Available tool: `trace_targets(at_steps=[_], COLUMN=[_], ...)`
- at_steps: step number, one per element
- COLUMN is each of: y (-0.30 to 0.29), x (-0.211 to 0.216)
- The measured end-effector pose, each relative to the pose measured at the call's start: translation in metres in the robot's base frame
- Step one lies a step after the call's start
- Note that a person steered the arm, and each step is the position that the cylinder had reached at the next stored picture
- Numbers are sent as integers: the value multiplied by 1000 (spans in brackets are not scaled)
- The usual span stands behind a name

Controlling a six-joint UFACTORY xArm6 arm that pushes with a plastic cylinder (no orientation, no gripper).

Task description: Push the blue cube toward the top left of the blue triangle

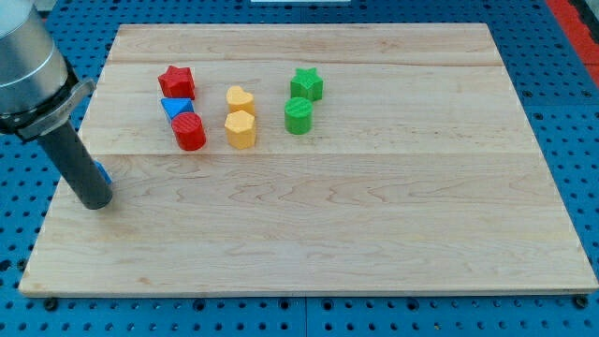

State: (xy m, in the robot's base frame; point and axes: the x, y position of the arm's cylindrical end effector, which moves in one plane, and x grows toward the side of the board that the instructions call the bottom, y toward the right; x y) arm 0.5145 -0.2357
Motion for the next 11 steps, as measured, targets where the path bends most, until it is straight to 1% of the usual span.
trace_targets(at_steps=[1, 2, 3, 4, 5, 6, 7, 9, 11], y=[-12, -20, -23, -39, -68, -69, -53, -30, 15], x=[-22, -55, -42, -6, -39, -72, -79, -145, -147])
